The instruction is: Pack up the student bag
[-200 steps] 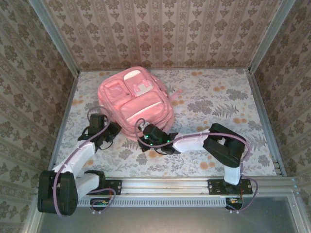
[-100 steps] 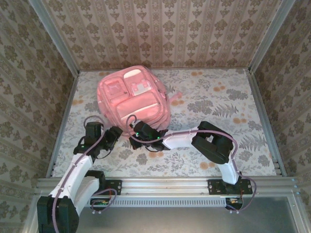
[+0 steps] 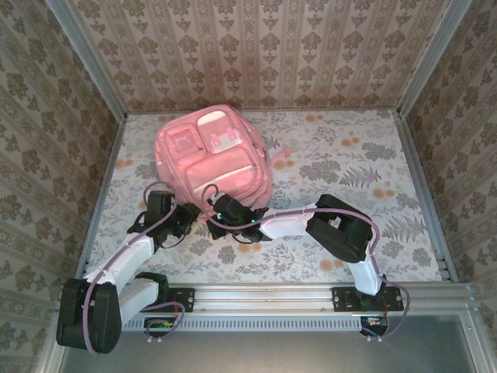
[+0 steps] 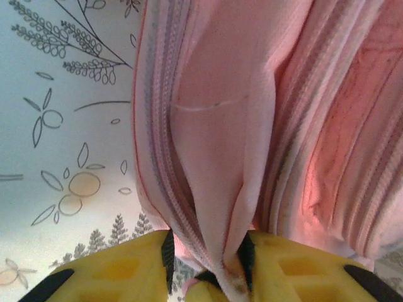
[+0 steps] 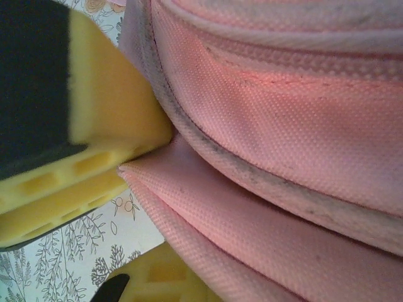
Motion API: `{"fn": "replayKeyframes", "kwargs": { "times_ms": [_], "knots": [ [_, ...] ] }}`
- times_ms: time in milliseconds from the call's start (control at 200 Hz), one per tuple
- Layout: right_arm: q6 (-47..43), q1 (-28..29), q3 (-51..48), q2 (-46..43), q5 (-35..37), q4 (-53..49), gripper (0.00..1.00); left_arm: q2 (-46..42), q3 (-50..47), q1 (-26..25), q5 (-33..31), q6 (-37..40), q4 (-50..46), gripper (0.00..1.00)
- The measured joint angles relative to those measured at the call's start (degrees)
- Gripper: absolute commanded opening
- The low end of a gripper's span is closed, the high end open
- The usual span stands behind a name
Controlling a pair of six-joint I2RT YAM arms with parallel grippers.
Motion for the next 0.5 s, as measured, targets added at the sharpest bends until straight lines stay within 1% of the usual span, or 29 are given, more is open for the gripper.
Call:
{"fn": "replayKeyframes", "kwargs": {
  "times_ms": [80, 135, 495],
  "knots": [
    [0.0, 0.1, -0.7, 0.0, 0.3, 0.3, 0.00, 1.6, 0.7, -0.1, -0.2, 0.1, 0.6, 0.21],
    [-0.1, 0.2, -1.2, 0.0, 0.5, 0.5, 0.00, 2.3, 1.0, -0.3, -0.4, 0.5, 0.8, 0.19],
    [-0.2, 0.3, -6.4, -2.9, 3.0, 2.9, 0.00, 4.0, 2.0, -0.8, -0.2, 1.6, 1.4, 0.18]
  ]
}}
